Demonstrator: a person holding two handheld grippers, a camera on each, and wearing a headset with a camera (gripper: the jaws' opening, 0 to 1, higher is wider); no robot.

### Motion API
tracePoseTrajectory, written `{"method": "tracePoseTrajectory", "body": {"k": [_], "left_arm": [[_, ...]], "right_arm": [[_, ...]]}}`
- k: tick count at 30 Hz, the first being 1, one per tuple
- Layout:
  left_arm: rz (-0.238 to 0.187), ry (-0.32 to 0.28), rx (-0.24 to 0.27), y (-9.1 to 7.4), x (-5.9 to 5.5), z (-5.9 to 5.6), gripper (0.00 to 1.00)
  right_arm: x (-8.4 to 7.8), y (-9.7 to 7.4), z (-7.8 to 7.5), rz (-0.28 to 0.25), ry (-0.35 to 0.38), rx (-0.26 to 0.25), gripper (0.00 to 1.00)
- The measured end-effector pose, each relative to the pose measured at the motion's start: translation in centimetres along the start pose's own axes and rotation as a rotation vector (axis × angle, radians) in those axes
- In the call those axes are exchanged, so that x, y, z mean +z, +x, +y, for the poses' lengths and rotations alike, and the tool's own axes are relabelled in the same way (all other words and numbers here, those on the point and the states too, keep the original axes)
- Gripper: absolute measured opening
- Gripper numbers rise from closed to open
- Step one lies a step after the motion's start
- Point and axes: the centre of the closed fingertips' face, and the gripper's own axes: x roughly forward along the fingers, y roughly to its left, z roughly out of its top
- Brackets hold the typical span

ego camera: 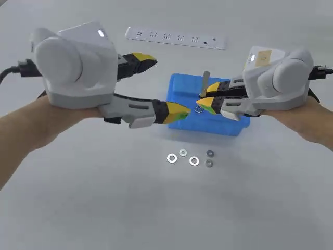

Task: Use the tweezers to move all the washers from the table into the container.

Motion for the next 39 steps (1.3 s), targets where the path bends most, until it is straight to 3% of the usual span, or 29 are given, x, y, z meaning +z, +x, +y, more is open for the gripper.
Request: {"method": "tracePoseTrajectory", "body": {"k": [5, 11, 17, 25, 35, 39], "left_arm": [[-0.002, 0.079, -0.089, 1.6, 1.7, -1.0, 0.62], [0.03, 0.136, -0.17, 2.6, 1.9, -2.0, 0.41], [0.049, 0.147, -0.208, 2.8, 1.8, -2.2, 0.26], [0.052, 0.167, -0.244, 2.8, 2.3, -2.4, 0.16], [0.064, 0.198, -0.267, 3.1, 2.2, -2.6, 0.07], [0.084, 0.232, -0.3, 3.0, 2.0, -3.1, 0.06]], "right_arm": [[0.1, 0.1, 0.3, 0.002, -0.012, 0.012, 0.07], [0.6, 0.1, 0.5, -0.007, -0.023, 0.02, 0.07], [0.8, 0.2, 0.5, -0.01, -0.026, 0.025, 0.07], [0.8, 0.1, 0.4, -0.012, -0.021, 0.024, 0.07], [0.8, 0.0, 0.3, -0.023, -0.005, 0.03, 0.07], [0.6, 0.0, 0.4, -0.017, -0.004, 0.038, 0.08]]}}
